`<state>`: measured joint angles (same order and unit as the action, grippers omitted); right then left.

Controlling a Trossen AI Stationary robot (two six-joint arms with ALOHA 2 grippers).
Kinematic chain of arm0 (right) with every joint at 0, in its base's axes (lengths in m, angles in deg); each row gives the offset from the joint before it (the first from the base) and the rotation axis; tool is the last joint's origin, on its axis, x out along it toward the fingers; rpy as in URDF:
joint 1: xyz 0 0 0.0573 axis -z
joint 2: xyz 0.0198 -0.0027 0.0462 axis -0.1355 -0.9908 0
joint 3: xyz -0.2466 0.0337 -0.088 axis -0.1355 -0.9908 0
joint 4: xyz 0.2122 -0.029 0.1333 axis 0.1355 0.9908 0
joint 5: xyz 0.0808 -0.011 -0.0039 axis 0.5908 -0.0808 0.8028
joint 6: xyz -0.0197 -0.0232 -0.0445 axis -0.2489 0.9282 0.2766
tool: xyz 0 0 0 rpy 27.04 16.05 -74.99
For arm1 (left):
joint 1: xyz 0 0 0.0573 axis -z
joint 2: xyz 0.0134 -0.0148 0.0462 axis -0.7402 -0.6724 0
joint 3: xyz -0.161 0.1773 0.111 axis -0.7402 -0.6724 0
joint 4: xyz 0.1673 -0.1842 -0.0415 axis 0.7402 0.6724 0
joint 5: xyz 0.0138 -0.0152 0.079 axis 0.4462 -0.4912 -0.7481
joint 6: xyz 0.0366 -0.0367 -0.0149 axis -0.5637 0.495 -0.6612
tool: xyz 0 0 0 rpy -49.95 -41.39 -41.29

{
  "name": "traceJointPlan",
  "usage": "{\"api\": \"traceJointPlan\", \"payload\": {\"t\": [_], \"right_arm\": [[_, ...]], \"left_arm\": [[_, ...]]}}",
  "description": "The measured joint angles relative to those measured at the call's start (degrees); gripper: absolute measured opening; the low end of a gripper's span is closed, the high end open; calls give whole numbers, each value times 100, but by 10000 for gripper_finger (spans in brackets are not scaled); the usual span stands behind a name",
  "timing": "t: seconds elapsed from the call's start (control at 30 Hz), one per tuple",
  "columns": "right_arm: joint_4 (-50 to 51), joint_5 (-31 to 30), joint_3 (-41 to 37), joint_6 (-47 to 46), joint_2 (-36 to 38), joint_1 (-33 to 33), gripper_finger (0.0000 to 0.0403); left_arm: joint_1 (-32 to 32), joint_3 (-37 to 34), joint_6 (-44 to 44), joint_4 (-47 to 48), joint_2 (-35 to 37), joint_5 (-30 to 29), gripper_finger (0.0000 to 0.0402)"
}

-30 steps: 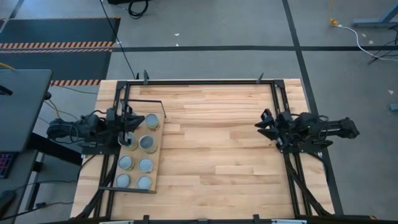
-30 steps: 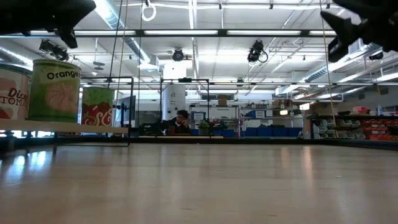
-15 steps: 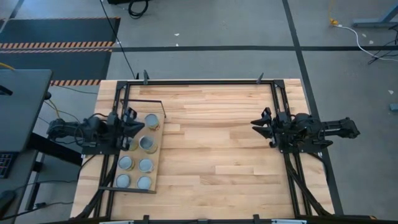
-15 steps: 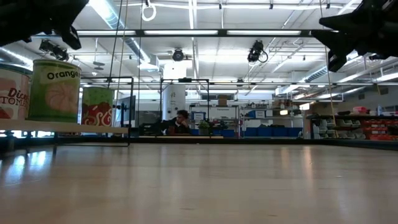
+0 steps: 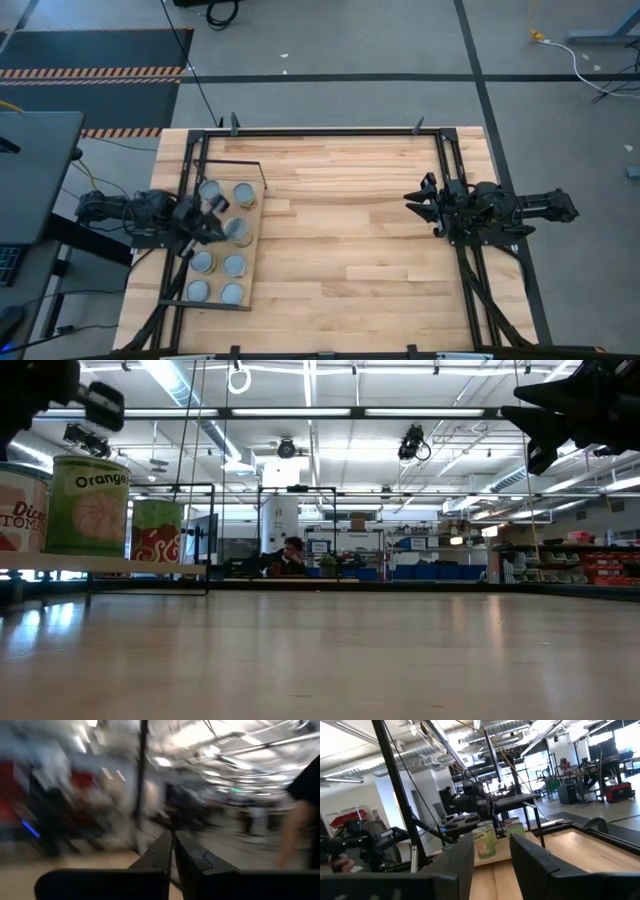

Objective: Pick and place cans onto a shelf
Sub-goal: Return to Home Position

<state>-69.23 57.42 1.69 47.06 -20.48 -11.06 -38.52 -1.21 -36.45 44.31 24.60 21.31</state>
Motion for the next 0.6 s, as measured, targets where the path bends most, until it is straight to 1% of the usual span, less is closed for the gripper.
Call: {"api": "traceJointPlan", "payload": {"t": [0.1, 0.17, 0.23, 0.3, 0.6], "right_arm": [[1, 1, 0, 0, 0, 0, 133], [0, 2, 0, 0, 0, 0, 133], [1, 2, 0, 0, 0, 0, 133], [2, 2, 0, 0, 0, 0, 133], [2, 4, 0, 0, 0, 0, 133]], "left_arm": [[0, 0, 1214, 475, -11, 570, 27], [3, 0, 1792, 721, -11, 663, 27], [1, 0, 2163, 764, -10, 666, 27], [1, 0, 2343, 796, -9, 663, 27], [1, -2, 2317, 799, -9, 657, 27]]}}
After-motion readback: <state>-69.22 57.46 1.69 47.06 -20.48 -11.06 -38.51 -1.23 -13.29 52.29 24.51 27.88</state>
